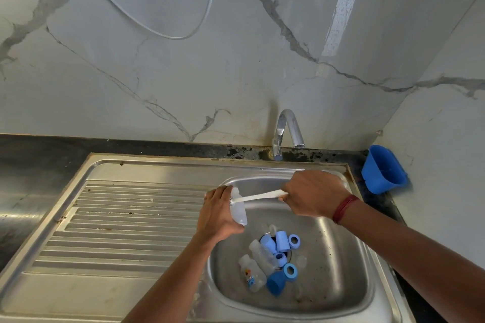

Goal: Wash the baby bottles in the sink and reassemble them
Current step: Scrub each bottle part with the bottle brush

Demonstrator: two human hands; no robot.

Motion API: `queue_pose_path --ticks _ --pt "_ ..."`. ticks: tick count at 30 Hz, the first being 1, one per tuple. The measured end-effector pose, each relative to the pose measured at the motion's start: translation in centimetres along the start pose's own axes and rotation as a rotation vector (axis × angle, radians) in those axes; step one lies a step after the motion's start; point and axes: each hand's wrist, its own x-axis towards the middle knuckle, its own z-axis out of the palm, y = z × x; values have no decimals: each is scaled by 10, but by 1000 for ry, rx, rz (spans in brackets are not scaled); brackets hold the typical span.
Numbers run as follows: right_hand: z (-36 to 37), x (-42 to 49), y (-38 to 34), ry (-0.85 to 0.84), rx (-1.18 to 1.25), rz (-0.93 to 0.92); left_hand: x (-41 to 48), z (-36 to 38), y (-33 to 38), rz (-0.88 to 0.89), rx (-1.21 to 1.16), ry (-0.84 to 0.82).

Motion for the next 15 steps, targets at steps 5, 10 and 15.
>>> queue_pose_path --ticks 5,10,15 --pt "-7 -8 -21 2 -32 47 0 -2 5 -15 32 -20" --pt "-11 -21 -36 -84 -36 0 -2 3 10 17 91 -9" --pt "-16 -26 -41 -73 -79 1 -10 6 17 15 106 1"
